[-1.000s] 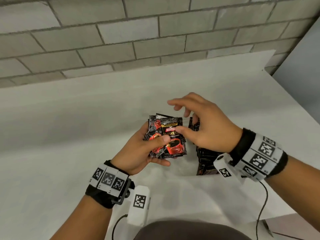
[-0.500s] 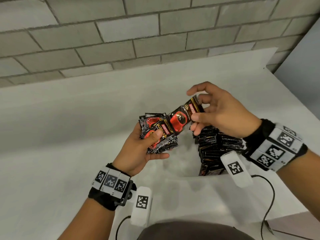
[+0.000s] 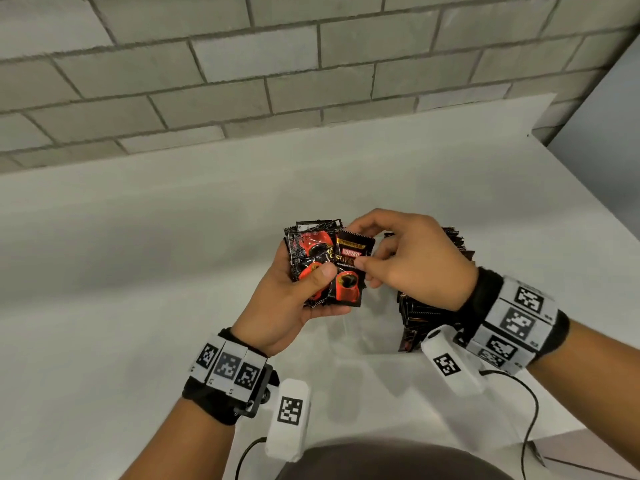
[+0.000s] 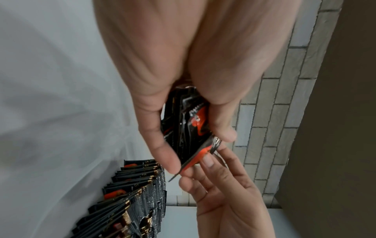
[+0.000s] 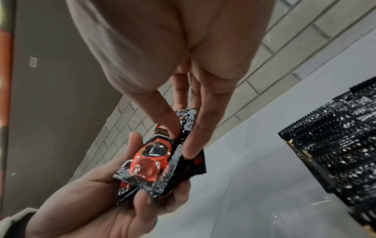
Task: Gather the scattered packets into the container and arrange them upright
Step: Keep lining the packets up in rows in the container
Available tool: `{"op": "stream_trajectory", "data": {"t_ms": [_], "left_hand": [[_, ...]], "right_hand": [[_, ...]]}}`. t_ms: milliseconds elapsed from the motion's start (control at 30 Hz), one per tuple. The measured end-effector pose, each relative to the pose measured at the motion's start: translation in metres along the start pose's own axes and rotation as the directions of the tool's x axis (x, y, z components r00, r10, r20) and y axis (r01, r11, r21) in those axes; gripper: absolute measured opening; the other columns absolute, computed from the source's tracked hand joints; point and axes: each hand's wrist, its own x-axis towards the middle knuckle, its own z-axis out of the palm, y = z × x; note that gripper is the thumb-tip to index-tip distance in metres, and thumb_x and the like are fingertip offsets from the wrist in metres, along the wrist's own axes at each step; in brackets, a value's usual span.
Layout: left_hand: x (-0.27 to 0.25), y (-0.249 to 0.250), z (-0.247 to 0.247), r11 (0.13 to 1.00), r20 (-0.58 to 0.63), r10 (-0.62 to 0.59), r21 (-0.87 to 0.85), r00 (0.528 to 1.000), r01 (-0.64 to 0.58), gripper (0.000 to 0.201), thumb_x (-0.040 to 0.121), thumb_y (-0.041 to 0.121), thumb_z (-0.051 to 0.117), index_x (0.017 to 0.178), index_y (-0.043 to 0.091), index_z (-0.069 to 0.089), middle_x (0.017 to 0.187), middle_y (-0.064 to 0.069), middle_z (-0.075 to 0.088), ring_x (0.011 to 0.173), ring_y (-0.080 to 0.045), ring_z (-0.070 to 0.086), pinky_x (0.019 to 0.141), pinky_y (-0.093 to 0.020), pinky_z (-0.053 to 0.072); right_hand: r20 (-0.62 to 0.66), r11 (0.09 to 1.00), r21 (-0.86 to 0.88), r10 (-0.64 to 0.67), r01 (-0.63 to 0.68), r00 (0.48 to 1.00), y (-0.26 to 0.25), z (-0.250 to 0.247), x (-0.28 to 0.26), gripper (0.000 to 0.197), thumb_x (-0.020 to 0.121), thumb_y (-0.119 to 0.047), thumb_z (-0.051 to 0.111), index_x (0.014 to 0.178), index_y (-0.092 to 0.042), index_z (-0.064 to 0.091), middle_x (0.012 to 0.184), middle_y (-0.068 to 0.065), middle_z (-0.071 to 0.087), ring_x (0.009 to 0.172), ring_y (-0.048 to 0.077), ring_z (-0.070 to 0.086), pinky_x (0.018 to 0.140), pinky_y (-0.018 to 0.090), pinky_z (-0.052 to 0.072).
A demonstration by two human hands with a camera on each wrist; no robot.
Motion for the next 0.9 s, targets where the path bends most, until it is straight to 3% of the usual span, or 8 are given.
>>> {"op": "stream_trajectory", "data": {"t_ms": [133, 233, 333, 400, 467, 600, 733, 900], "left_hand": [[0.003, 0.0, 0.0, 0.999, -0.021, 0.017, -0.036, 1.0, -0.018, 0.058, 0.088, 0.017, 0.065, 0.143, 0.02, 0.045, 0.129, -0.009, 0.07, 0.109, -0.036, 0.072, 0.078, -0.046, 0.063], [0.006, 0.003, -0.007, 0.998, -0.064, 0.024, -0.054, 0.998, -0.027, 0.058, 0.089, 0.018, 0.065, 0.144, 0.019, 0.045, 0.132, -0.014, 0.068, 0.109, -0.041, 0.071, 0.074, -0.044, 0.062], [0.007, 0.008, -0.023, 0.997, -0.159, 0.055, -0.043, 0.986, -0.063, 0.059, 0.088, 0.019, 0.066, 0.143, 0.018, 0.046, 0.131, -0.016, 0.068, 0.106, -0.043, 0.072, 0.073, -0.045, 0.063], [0.006, 0.01, -0.033, 0.996, -0.206, 0.066, -0.038, 0.976, -0.076, 0.057, 0.088, 0.021, 0.066, 0.142, 0.018, 0.048, 0.129, -0.015, 0.07, 0.104, -0.044, 0.073, 0.073, -0.045, 0.063], [0.004, 0.012, -0.04, 0.996, -0.227, 0.067, -0.034, 0.972, -0.077, 0.056, 0.088, 0.022, 0.067, 0.141, 0.019, 0.05, 0.127, -0.015, 0.07, 0.103, -0.045, 0.073, 0.074, -0.045, 0.063], [0.001, 0.009, -0.042, 0.997, -0.213, 0.051, -0.04, 0.976, -0.061, 0.057, 0.089, 0.021, 0.067, 0.142, 0.019, 0.048, 0.13, -0.014, 0.07, 0.106, -0.046, 0.072, 0.075, -0.046, 0.062], [-0.002, 0.002, -0.04, 0.998, -0.193, 0.024, -0.048, 0.981, -0.034, 0.057, 0.087, 0.019, 0.067, 0.142, 0.019, 0.049, 0.129, -0.013, 0.07, 0.106, -0.043, 0.072, 0.073, -0.045, 0.063], [-0.005, -0.001, -0.04, 0.999, -0.178, -0.007, -0.052, 0.984, -0.002, 0.056, 0.086, 0.018, 0.068, 0.139, 0.02, 0.051, 0.128, -0.013, 0.071, 0.106, -0.043, 0.072, 0.072, -0.044, 0.063]], "right_hand": [[-0.042, 0.992, 0.12, 0.056, -0.05, 0.998, 0.0, -0.003, 0.003, 0.022, 0.085, -0.002, 0.074, 0.099, -0.017, 0.068, 0.096, 0.003, 0.068, 0.059, 0.025, 0.073, 0.063, 0.046, 0.063], [-0.098, 0.99, 0.132, 0.059, -0.046, 0.993, 0.007, -0.015, 0.01, 0.008, 0.09, -0.01, 0.071, 0.097, -0.013, 0.069, 0.084, 0.007, 0.073, 0.06, 0.026, 0.072, 0.062, 0.043, 0.062], [-0.183, 0.998, -0.007, 0.059, -0.061, 0.981, 0.02, -0.034, 0.022, 0.01, 0.098, -0.014, 0.061, 0.099, -0.016, 0.071, 0.075, 0.007, 0.073, 0.061, 0.022, 0.071, 0.064, 0.028, 0.057], [-0.174, 0.993, -0.113, 0.017, -0.037, 0.985, 0.029, -0.04, 0.032, 0.015, 0.1, -0.011, 0.057, 0.102, -0.014, 0.072, 0.085, 0.004, 0.07, 0.064, 0.016, 0.071, 0.065, 0.02, 0.056], [-0.084, 0.96, -0.279, -0.057, 0.032, 0.995, 0.036, -0.038, 0.042, 0.015, 0.097, -0.011, 0.061, 0.102, -0.013, 0.075, 0.097, 0.002, 0.066, 0.07, 0.016, 0.069, 0.069, 0.023, 0.056], [0.117, 0.773, -0.62, -0.08, 0.136, 0.99, 0.036, -0.027, 0.06, 0.017, 0.095, -0.023, 0.062, 0.104, -0.026, 0.077, 0.098, -0.003, 0.071, 0.085, 0.013, 0.06, 0.078, 0.028, 0.048], [0.131, 0.634, -0.766, -0.015, 0.111, 0.991, 0.033, -0.021, 0.074, 0.019, 0.092, -0.029, 0.06, 0.103, -0.029, 0.075, 0.103, -0.003, 0.07, 0.094, 0.021, 0.063, 0.074, 0.031, 0.05], [0.121, 0.597, -0.799, 0.051, 0.067, 0.991, 0.035, -0.02, 0.08, 0.016, 0.087, -0.028, 0.062, 0.093, -0.03, 0.076, 0.098, -0.006, 0.07, 0.086, 0.02, 0.064, 0.073, 0.033, 0.055]]}}
